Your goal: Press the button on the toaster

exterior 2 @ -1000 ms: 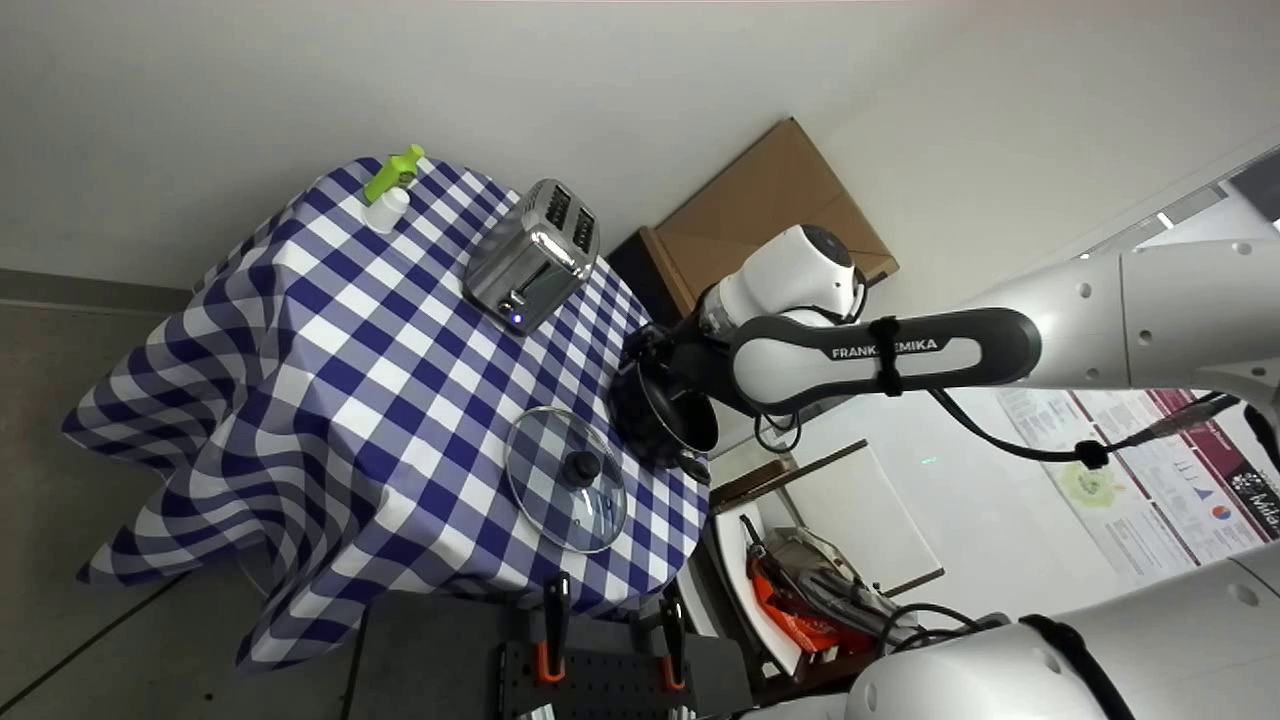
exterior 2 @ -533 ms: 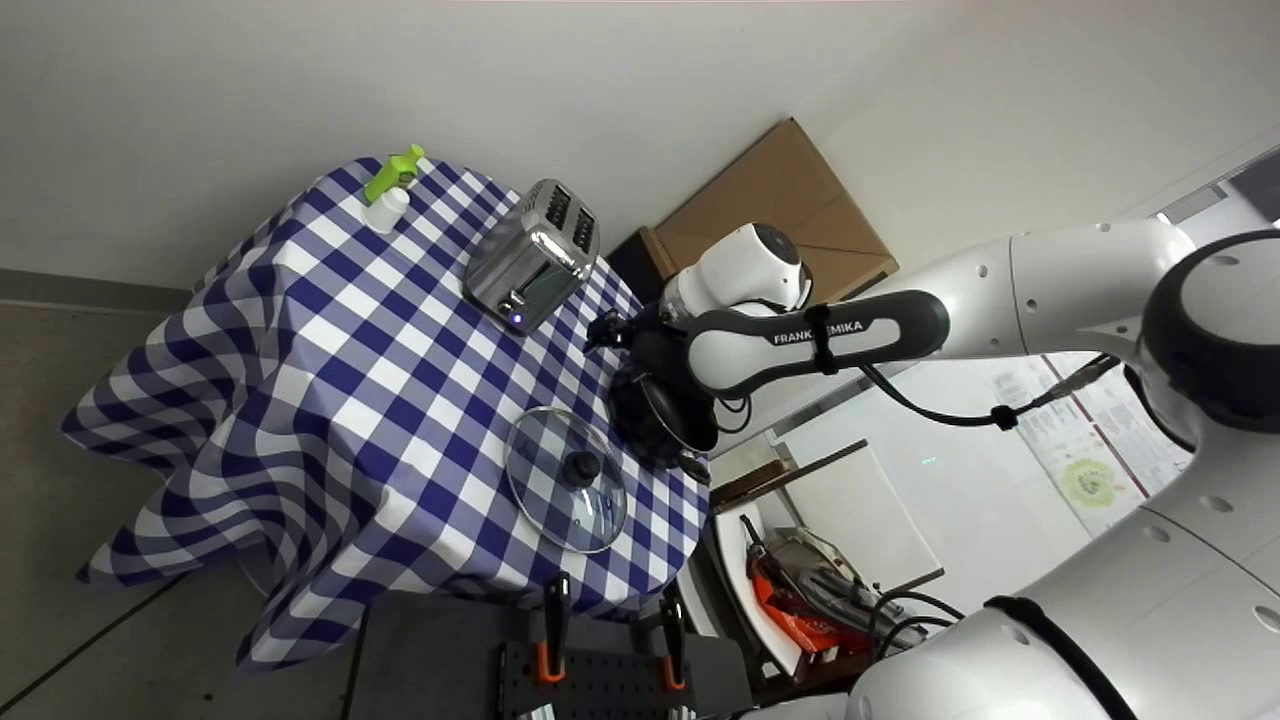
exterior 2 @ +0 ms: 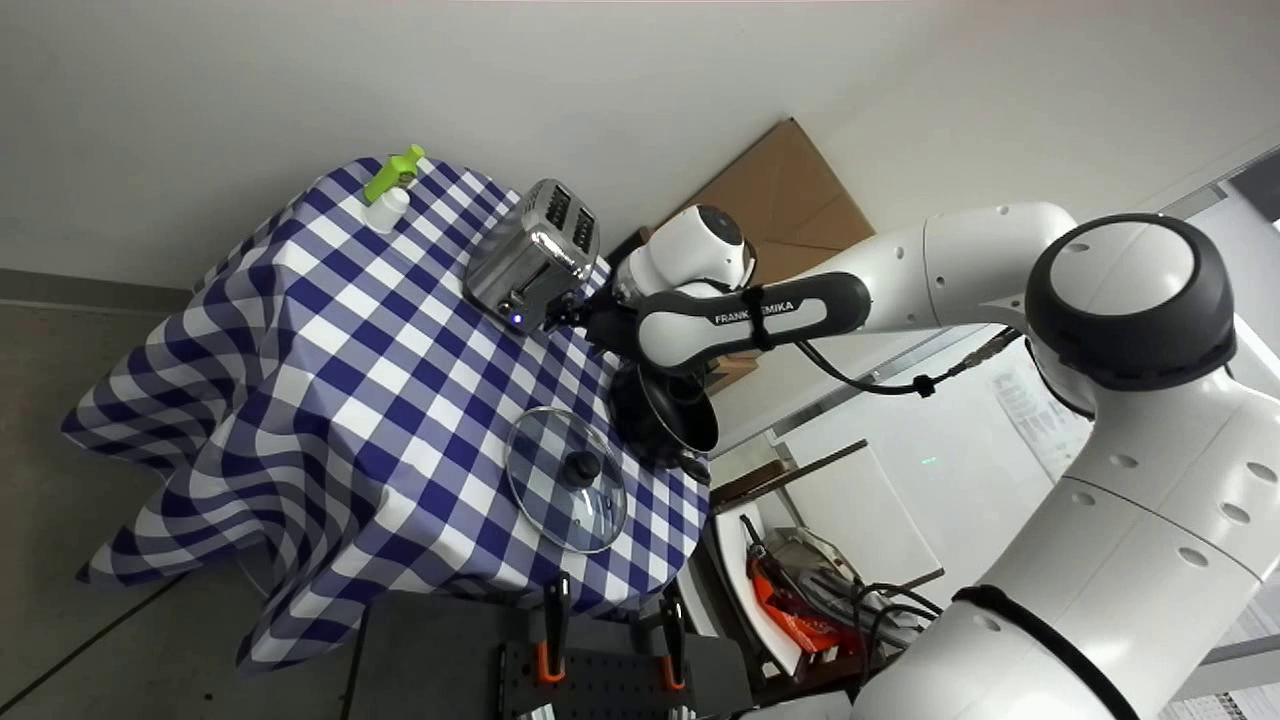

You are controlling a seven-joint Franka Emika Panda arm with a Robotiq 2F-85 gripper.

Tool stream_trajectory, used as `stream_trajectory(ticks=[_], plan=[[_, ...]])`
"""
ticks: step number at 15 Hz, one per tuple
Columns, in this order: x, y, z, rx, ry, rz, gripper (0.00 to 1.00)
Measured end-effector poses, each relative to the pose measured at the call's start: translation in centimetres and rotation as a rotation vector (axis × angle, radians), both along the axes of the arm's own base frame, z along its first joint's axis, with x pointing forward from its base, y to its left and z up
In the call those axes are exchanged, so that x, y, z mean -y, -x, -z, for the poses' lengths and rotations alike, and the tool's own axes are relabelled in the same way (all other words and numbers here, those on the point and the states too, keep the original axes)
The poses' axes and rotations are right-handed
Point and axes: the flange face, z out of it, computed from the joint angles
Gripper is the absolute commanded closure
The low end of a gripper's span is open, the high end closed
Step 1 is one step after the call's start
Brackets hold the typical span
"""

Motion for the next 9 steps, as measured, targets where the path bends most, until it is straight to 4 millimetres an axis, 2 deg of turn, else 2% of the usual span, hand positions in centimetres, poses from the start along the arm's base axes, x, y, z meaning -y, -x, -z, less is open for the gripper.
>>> stream_trajectory(ticks=[4,9], plan=[[-1.7,-1.3,1.9,0.002,0.013,-0.048,0.0],[-1.6,-2.7,3.5,0.018,0.072,-0.086,0.0]])
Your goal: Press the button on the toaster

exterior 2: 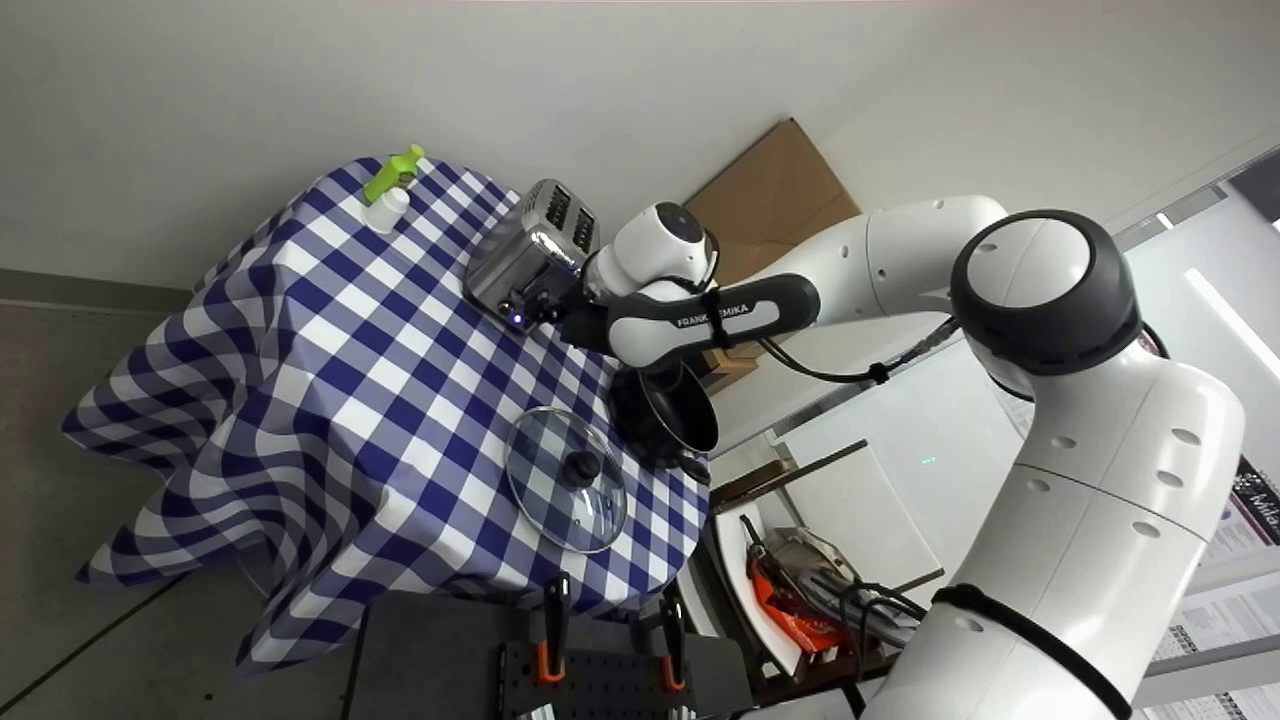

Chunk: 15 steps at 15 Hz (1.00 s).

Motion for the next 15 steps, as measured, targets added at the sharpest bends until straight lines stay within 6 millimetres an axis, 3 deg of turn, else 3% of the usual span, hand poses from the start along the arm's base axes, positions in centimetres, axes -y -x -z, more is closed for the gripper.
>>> stream_trajectory(ticks=[15], plan=[[-2.3,-0.8,3.3,0.08,0.128,0.0,0.0]])
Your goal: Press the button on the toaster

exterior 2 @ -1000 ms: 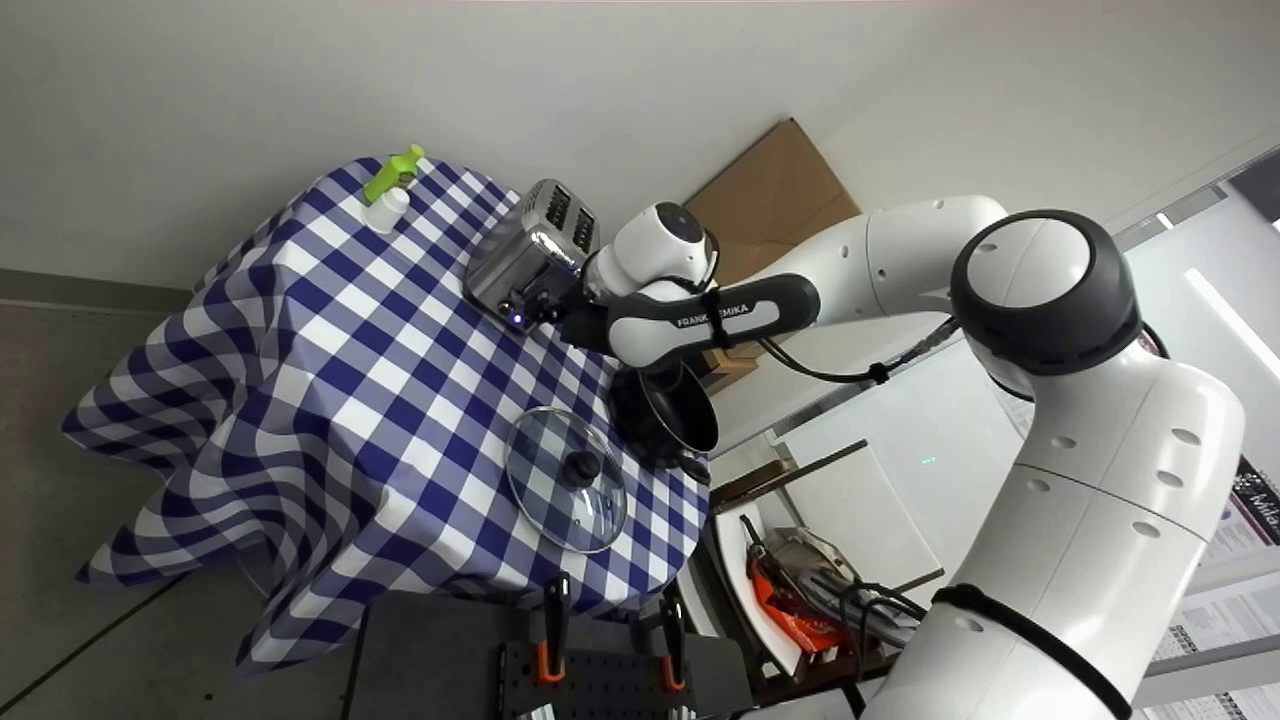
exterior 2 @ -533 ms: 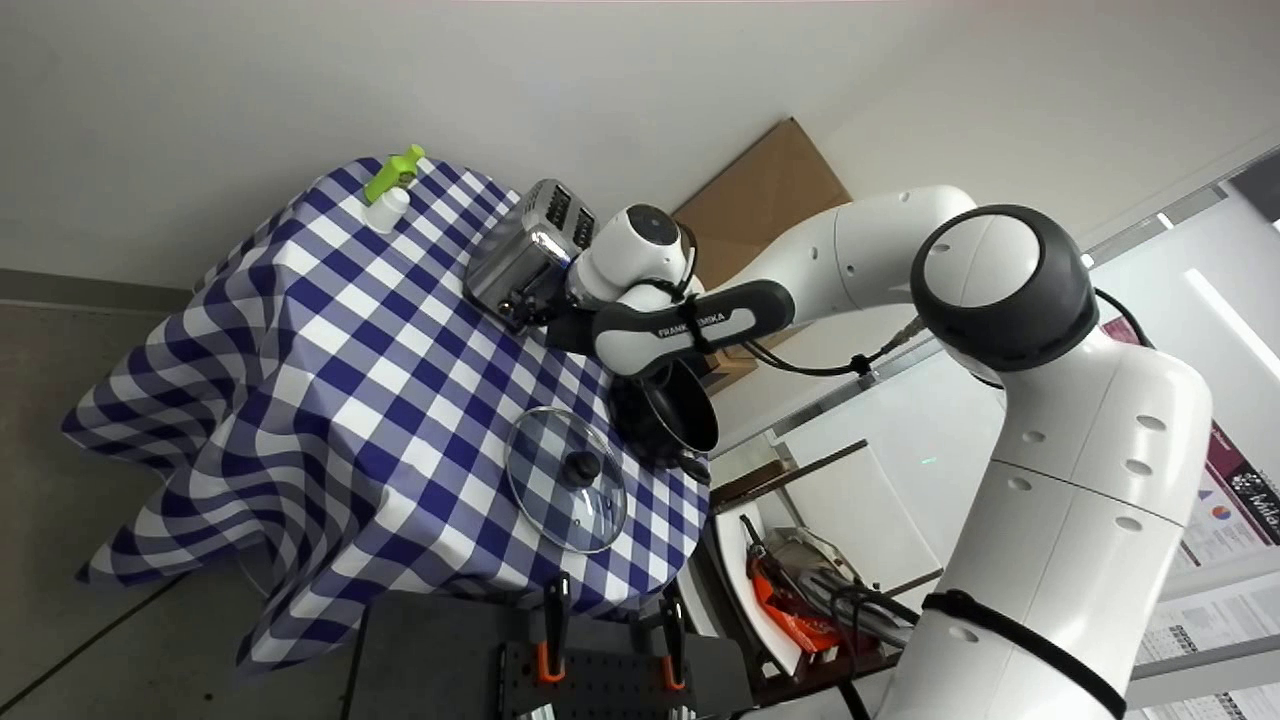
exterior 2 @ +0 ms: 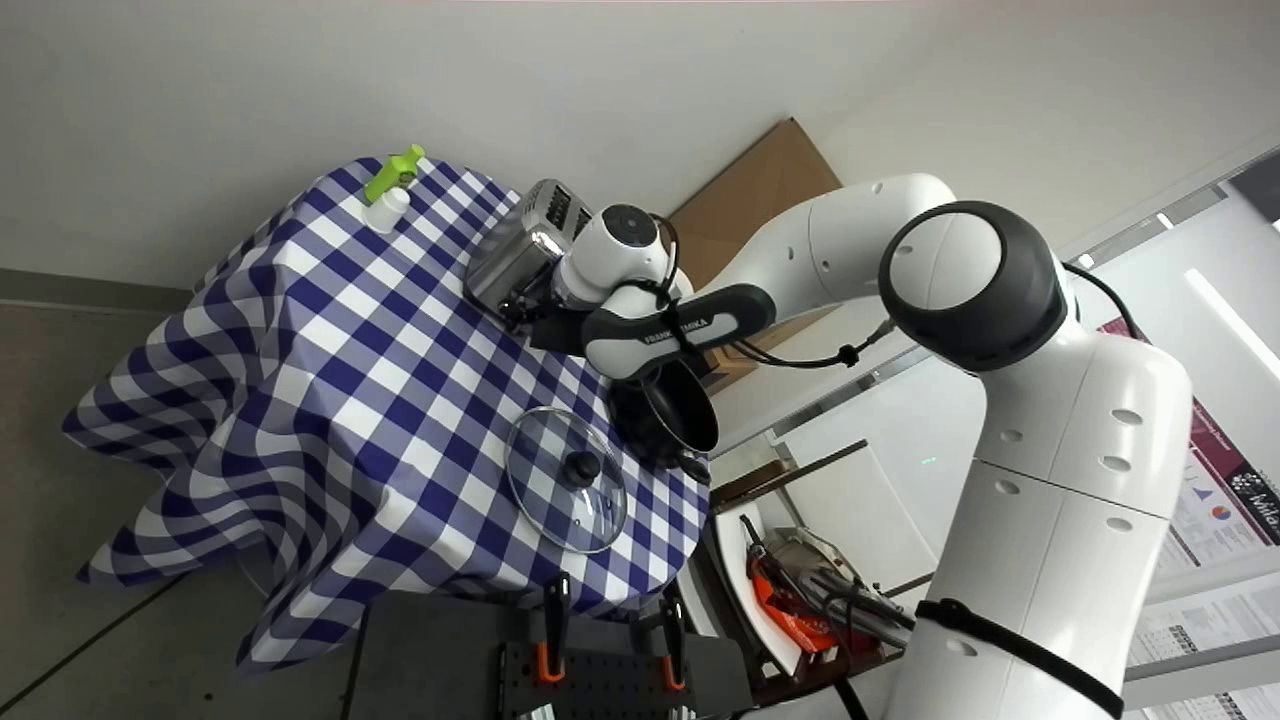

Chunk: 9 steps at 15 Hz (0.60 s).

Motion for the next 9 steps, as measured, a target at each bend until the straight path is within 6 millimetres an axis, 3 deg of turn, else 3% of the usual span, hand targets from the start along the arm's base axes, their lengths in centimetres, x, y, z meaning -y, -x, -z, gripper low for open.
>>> stream_trajectory(ticks=[9], plan=[[-0.61,0.11,-0.25,0.054,0.038,0.01,0.0]])
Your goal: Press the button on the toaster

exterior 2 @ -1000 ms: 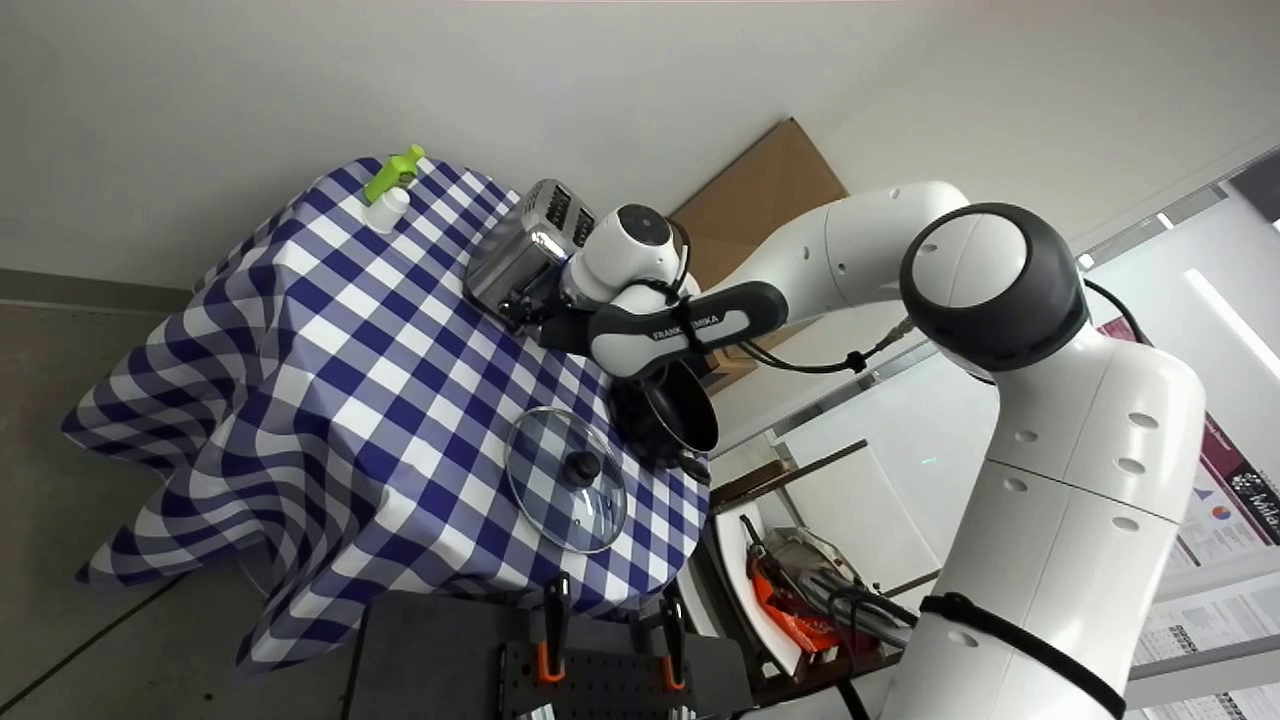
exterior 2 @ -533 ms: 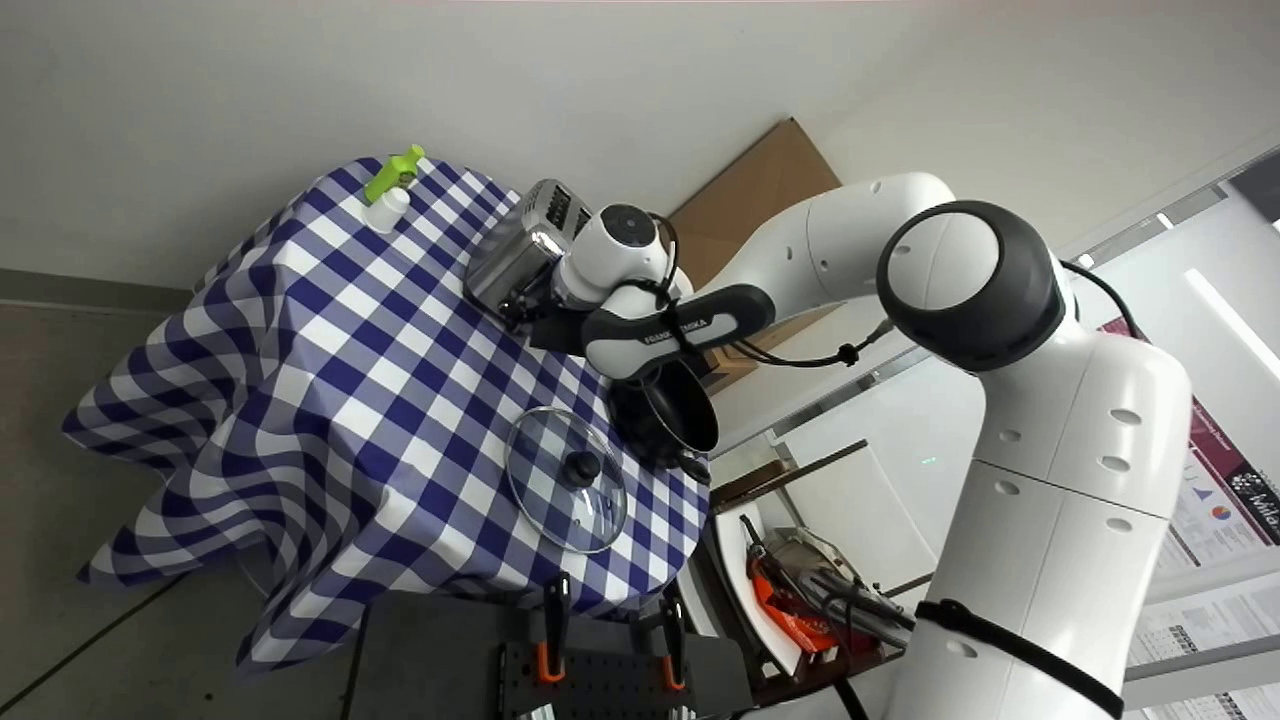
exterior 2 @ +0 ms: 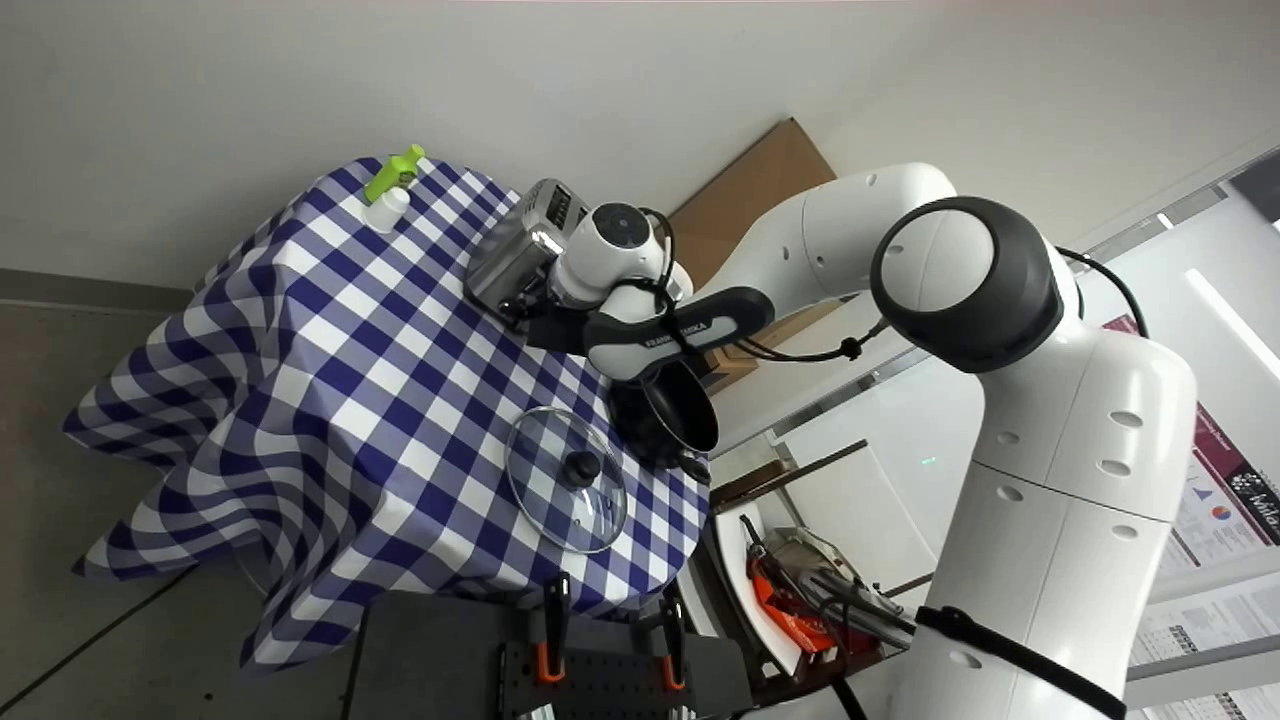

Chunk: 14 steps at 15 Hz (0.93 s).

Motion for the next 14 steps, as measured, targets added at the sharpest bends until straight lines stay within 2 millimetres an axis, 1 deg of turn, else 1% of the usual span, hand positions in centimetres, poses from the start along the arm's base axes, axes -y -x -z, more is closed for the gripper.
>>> stream_trajectory(ticks=[2,4,6,9,11,14], plan=[[-0.4,0.2,-0.1,-0.007,-0.035,-0.012,0.0],[-0.7,0.6,-0.3,-0.043,-0.106,-0.029,0.0],[-0.5,1.3,-1.2,-0.099,-0.192,-0.029,0.0],[0.4,2.9,-4.1,-0.22,-0.296,0.006,0.0],[0.7,4.5,-6.7,-0.327,-0.331,0.06,0.0],[0.1,7.4,-10.7,-0.451,-0.351,0.174,0.0]])
